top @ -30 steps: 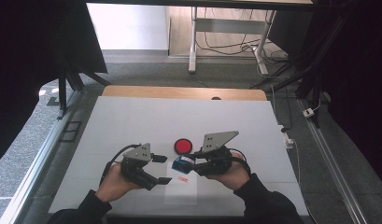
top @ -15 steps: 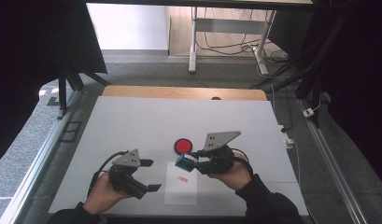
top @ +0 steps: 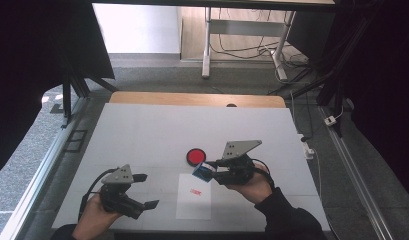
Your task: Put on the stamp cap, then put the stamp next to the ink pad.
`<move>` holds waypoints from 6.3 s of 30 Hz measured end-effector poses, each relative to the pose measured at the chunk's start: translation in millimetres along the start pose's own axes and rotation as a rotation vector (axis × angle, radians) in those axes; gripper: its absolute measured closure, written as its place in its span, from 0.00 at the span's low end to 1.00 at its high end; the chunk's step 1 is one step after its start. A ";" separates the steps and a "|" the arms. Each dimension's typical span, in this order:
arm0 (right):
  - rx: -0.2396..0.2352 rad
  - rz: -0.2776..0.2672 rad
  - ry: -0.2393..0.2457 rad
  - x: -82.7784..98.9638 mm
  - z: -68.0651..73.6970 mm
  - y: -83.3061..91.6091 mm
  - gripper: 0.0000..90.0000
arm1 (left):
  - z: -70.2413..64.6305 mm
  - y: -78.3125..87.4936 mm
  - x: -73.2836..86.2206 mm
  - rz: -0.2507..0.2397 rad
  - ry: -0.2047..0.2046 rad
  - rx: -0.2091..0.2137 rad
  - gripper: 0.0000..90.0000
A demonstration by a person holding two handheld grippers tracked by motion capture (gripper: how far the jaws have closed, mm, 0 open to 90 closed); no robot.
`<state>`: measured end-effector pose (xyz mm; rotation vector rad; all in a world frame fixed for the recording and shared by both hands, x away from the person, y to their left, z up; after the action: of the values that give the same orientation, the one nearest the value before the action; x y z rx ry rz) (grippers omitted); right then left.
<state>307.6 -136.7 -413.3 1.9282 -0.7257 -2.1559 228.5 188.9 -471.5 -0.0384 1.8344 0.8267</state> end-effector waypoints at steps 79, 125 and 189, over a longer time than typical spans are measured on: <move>0.460 0.224 -0.180 78.0 -82.8 40.3 0.78 | 4.1 46.1 40.5 0.044 0.104 -0.232 0.02; 0.445 0.279 -0.231 93.1 -90.2 27.5 0.57 | 4.7 45.1 40.4 0.054 0.113 -0.245 0.00; 0.479 0.117 -0.254 89.3 -17.8 84.4 0.01 | 5.3 45.5 40.6 0.055 0.120 -0.253 0.00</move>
<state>294.2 -252.7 -455.5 1.7514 -1.4783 -2.3343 197.4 240.4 -482.8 -0.2034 1.8389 1.1120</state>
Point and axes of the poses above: each handheld gripper's, and its own axes: y roughly backward along the jaws, x roughly out of its underside, z roughly to its left, the point moved 1 cm from there along -y, roughly forward along the jaws, and after that the axes turned 6 degrees about -z, right-handed, at the moved point
